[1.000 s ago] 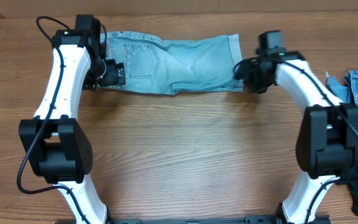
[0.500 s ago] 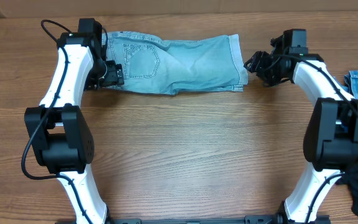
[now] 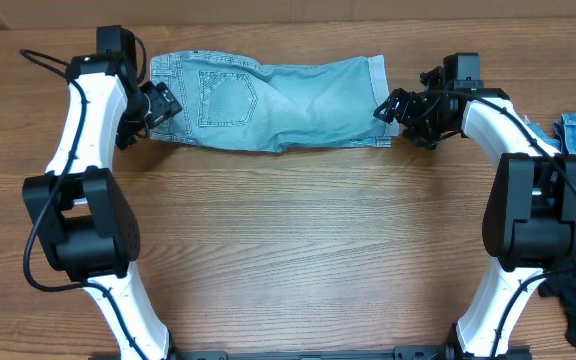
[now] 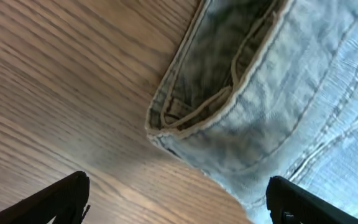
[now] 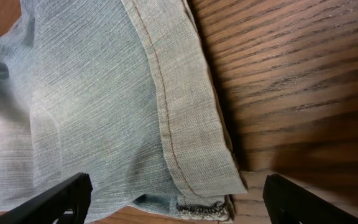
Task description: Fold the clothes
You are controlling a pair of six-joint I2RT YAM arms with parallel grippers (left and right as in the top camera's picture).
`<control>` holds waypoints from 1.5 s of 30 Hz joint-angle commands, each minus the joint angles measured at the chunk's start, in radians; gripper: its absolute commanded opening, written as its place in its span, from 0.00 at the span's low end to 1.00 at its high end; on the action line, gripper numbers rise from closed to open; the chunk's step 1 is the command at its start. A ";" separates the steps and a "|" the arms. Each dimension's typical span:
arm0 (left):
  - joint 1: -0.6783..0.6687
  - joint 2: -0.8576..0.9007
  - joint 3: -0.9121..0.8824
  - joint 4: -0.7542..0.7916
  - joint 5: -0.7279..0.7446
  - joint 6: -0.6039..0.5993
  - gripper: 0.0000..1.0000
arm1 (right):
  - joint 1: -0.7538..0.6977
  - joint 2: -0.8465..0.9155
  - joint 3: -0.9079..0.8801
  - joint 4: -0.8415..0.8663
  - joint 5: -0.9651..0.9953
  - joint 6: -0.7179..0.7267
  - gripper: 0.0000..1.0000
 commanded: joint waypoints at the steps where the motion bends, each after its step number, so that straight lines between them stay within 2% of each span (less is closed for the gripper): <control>1: -0.018 0.096 -0.006 0.015 -0.009 -0.159 0.95 | -0.004 0.001 0.002 0.002 -0.015 -0.008 0.93; 4: -0.029 0.201 -0.006 0.057 0.076 -0.227 0.94 | -0.008 0.001 0.002 -0.009 -0.015 -0.008 0.93; 7: -0.037 0.236 -0.006 0.095 0.079 -0.266 0.94 | -0.008 0.001 0.002 -0.018 -0.015 -0.020 0.93; 9: -0.037 0.236 -0.006 0.123 0.065 -0.265 0.89 | -0.008 0.001 0.002 -0.023 -0.015 -0.027 0.93; 12: -0.020 0.232 -0.005 0.132 0.058 -0.231 0.28 | -0.013 0.000 0.004 -0.045 -0.015 -0.027 0.92; 15: 0.010 0.200 -0.003 0.119 0.045 -0.127 0.04 | -0.023 -0.008 0.005 -0.069 -0.009 -0.080 0.87; 18: 0.041 0.111 -0.003 0.084 0.034 -0.068 0.04 | -0.024 -0.055 0.005 -0.112 -0.004 -0.128 0.84; 22: 0.065 -0.007 -0.003 -0.011 -0.062 -0.065 0.04 | -0.019 -0.115 0.005 -0.220 -0.004 -0.132 0.83; 26: 0.072 -0.019 -0.003 -0.085 -0.057 -0.025 0.04 | 0.033 -0.114 0.003 -0.298 -0.008 -0.130 0.81; 29: 0.070 -0.019 -0.003 -0.106 -0.053 -0.021 0.04 | 0.095 -0.113 0.002 -0.335 -0.049 -0.019 0.81; 32: 0.070 -0.019 -0.003 -0.114 -0.053 -0.006 0.04 | 0.171 -0.113 0.002 -0.239 -0.050 0.120 0.82; 35: 0.070 -0.019 -0.003 -0.118 -0.053 0.002 0.04 | 0.201 -0.106 0.002 -0.164 0.027 0.258 0.88; 42: 0.070 -0.019 -0.003 -0.129 -0.049 0.001 0.04 | 0.207 -0.011 0.002 -0.138 0.038 0.410 0.89; 45: 0.070 -0.019 -0.003 -0.141 -0.049 0.001 0.05 | 0.223 0.011 0.002 -0.113 0.061 0.462 0.86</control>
